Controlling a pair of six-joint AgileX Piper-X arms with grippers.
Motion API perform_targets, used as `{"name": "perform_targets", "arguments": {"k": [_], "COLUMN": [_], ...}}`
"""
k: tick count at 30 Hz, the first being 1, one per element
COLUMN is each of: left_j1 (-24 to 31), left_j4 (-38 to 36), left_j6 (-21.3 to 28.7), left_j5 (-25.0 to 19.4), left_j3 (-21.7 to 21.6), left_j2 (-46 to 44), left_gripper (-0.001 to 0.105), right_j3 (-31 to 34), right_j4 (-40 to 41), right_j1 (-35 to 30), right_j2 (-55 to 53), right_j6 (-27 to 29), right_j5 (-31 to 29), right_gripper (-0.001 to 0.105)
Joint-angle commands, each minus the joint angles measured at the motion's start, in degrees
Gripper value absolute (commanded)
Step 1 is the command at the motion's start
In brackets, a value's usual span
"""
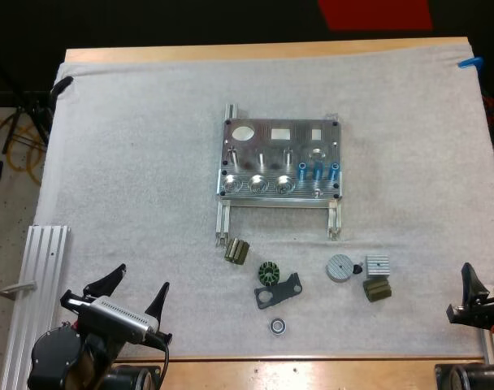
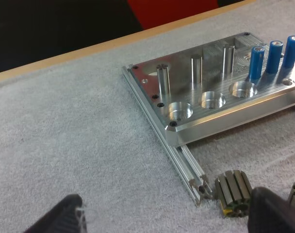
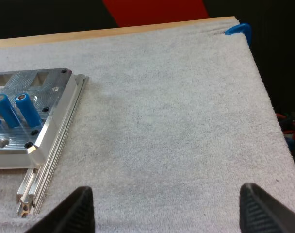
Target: Load cells from left to right
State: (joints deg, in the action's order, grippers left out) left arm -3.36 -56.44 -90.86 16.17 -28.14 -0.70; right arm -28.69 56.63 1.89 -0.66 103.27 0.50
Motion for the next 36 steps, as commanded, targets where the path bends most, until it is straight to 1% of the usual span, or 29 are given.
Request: {"name": "perform_targets", "arguments": {"k": [1, 8, 15, 36], "left_j1": [-0.3, -0.4, -3.8, -3.8], "left_j4": [0.6, 0.6, 0.6, 0.6], "left_j6": [-0.6, -0.6, -0.6, -0.6], "left_j5": [-0.1, -0.1, -0.1, -0.1], "left_j3": [-0.2, -0.2, -0.2, -0.2], "left_j2": [-8.0, -8.0, -8.0, -8.0], "left_gripper": [0.067, 0.067, 0.067, 0.067], "right_j3": [-0.1, -0.1, -0.1, -0.1], "right_j4": [-0.2, -0.2, -0.2, -0.2], "right_j1": [-0.2, -0.2, -0.2, -0.2], "right_j2": [-2.4, -2.4, -2.4, -2.4], "right_j6": [0.2, 0.2, 0.2, 0.2], "right_j5": [0.2, 0.2, 0.2, 0.2], "right_gripper": [0.062, 0.062, 0.062, 0.062]}}
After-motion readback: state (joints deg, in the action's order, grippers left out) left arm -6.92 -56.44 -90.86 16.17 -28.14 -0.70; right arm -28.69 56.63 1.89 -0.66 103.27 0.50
